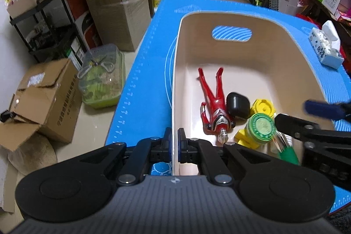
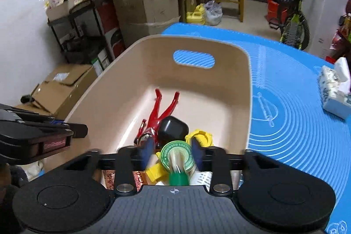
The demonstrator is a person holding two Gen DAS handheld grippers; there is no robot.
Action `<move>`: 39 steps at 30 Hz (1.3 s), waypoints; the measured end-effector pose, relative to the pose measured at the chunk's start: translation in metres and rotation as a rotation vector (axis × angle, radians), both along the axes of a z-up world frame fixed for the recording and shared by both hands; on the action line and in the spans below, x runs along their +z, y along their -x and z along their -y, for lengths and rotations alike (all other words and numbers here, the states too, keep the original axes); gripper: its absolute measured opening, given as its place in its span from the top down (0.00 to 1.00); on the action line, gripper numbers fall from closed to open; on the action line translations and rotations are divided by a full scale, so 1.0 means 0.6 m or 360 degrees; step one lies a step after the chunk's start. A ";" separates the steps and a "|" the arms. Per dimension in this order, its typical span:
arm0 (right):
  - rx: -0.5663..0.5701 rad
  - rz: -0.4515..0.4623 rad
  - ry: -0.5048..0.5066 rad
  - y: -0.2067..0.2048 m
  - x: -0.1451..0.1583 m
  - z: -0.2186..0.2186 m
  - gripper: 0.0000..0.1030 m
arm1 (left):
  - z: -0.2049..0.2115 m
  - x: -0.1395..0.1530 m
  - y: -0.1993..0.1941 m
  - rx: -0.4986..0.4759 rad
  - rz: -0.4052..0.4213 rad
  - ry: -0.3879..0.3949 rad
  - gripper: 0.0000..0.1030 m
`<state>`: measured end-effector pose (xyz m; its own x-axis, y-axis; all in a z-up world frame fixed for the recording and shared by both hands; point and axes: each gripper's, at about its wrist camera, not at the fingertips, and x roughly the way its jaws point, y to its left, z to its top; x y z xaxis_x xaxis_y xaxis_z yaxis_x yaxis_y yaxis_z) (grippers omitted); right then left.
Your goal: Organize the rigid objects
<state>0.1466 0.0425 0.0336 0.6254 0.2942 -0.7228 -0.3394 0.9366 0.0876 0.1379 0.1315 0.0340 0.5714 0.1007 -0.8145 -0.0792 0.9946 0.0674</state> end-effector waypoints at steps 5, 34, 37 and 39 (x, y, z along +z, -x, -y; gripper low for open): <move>-0.0096 0.0160 -0.0050 0.076 0.077 0.055 0.14 | 0.026 0.062 0.061 -0.0030 0.0156 0.0009 0.26; -0.0260 0.0262 0.0027 0.422 0.153 0.178 0.02 | 0.125 0.142 0.338 -0.0150 0.0297 0.0015 0.23; -0.0272 0.0268 0.0014 0.433 0.155 0.183 0.02 | 0.129 0.136 0.345 -0.0149 0.0281 0.0030 0.23; -0.0272 0.0269 0.0007 0.438 0.154 0.188 0.02 | 0.133 0.133 0.349 -0.0161 0.0276 0.0022 0.23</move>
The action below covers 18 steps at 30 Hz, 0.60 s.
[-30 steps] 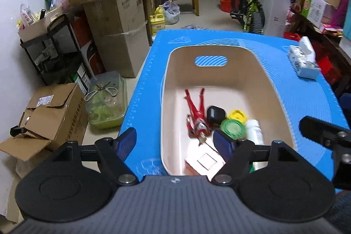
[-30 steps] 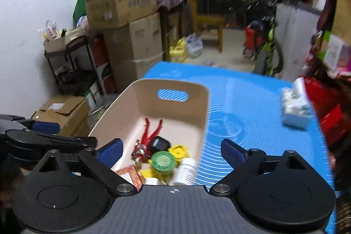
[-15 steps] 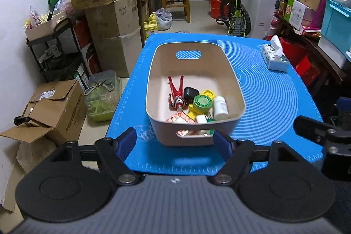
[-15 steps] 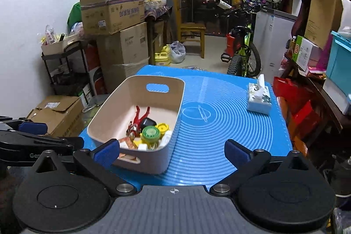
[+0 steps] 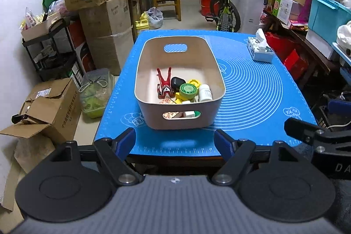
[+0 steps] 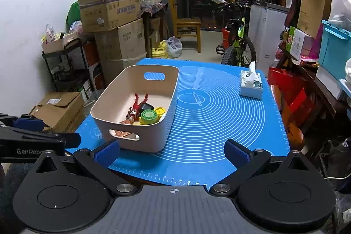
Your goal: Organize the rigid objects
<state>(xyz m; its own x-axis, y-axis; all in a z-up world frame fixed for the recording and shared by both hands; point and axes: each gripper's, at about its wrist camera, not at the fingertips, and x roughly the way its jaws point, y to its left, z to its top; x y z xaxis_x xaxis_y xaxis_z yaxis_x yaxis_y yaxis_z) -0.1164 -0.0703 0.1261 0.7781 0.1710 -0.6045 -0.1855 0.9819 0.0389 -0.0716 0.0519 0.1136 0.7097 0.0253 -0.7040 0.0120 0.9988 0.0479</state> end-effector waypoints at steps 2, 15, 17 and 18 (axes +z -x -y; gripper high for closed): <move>-0.0015 0.0010 -0.0031 0.003 0.000 0.005 0.02 | 0.000 -0.003 0.003 -0.0005 -0.0007 -0.0002 0.23; -0.0031 -0.0030 -0.0017 -0.001 -0.014 0.007 0.02 | -0.003 -0.010 0.005 0.0005 -0.0038 -0.0001 0.23; -0.0030 -0.0042 -0.0017 -0.002 -0.015 0.007 0.02 | -0.004 -0.011 0.006 0.0005 -0.0042 -0.0001 0.23; -0.0030 -0.0048 -0.0021 -0.003 -0.016 0.008 0.02 | -0.004 -0.012 0.006 0.0005 -0.0045 0.0002 0.23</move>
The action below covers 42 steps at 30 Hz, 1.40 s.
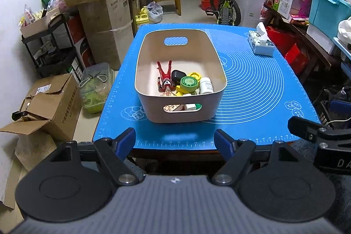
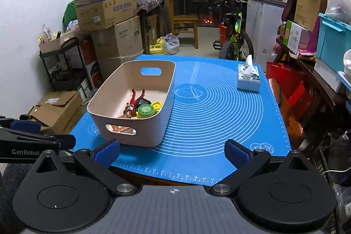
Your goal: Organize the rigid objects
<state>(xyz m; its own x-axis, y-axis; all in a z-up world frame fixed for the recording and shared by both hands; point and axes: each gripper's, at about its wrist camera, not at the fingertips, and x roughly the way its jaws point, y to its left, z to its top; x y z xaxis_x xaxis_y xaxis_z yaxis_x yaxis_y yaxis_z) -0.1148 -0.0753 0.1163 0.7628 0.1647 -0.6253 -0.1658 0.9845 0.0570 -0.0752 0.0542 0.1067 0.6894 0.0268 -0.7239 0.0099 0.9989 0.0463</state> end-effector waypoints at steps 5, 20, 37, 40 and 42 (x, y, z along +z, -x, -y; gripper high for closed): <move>-0.0006 -0.0004 0.0002 -0.001 -0.002 0.002 0.02 | -0.002 0.000 0.001 0.0011 -0.0006 0.0002 0.23; -0.0007 -0.0025 -0.0028 -0.003 -0.008 0.004 0.02 | 0.000 0.001 0.000 0.0003 -0.0013 -0.0003 0.23; -0.0029 -0.0030 -0.0047 -0.001 -0.011 0.005 0.02 | 0.009 -0.001 0.001 -0.0020 -0.0029 -0.0012 0.23; -0.0030 -0.0030 -0.0047 0.000 -0.012 0.004 0.02 | 0.008 -0.001 0.000 -0.0017 -0.0033 -0.0008 0.23; -0.0025 -0.0030 -0.0045 0.000 -0.012 0.004 0.02 | 0.008 -0.002 0.000 -0.0016 -0.0034 -0.0008 0.23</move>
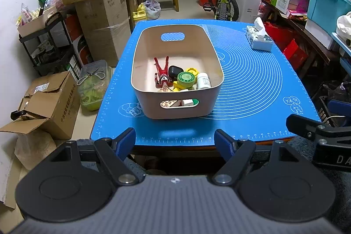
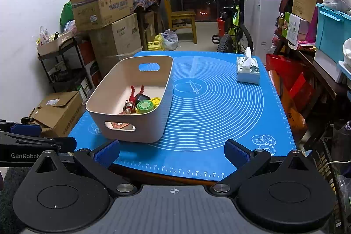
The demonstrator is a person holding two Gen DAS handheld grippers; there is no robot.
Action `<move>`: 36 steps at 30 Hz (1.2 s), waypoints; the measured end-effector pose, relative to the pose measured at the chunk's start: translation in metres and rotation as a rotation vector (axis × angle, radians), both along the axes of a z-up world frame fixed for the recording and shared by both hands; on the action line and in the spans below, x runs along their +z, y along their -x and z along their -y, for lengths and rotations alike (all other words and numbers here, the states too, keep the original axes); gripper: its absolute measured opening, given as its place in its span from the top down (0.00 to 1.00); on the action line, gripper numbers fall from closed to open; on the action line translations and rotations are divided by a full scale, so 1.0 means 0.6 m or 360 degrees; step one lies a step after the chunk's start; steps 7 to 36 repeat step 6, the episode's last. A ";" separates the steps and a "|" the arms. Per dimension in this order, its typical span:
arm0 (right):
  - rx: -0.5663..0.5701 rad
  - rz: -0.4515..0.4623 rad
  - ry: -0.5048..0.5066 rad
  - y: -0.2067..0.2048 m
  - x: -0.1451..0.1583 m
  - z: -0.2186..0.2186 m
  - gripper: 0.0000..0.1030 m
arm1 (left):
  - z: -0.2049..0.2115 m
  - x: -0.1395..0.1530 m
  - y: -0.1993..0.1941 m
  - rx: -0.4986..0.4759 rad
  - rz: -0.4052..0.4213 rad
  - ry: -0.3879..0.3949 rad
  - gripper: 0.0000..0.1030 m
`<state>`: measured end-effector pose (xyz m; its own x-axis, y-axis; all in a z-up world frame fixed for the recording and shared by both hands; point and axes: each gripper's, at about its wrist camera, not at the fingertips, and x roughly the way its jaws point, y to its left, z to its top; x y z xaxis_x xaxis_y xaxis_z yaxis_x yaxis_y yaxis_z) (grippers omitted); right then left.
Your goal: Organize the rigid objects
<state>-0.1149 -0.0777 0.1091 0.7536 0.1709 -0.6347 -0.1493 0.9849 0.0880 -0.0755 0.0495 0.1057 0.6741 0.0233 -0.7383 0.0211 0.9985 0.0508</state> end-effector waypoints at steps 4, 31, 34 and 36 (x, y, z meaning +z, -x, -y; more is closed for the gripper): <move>0.0001 -0.0003 0.0002 0.000 -0.003 0.000 0.02 | -0.001 -0.001 0.000 0.0002 0.0000 0.0006 0.23; 0.0000 -0.0005 0.0004 0.000 -0.004 -0.001 0.02 | -0.002 0.000 0.001 0.0003 0.0003 0.0009 0.23; 0.0000 -0.0005 0.0004 0.000 -0.004 -0.001 0.02 | -0.002 0.000 0.001 0.0003 0.0003 0.0009 0.23; 0.0000 -0.0005 0.0004 0.000 -0.004 -0.001 0.02 | -0.002 0.000 0.001 0.0003 0.0003 0.0009 0.23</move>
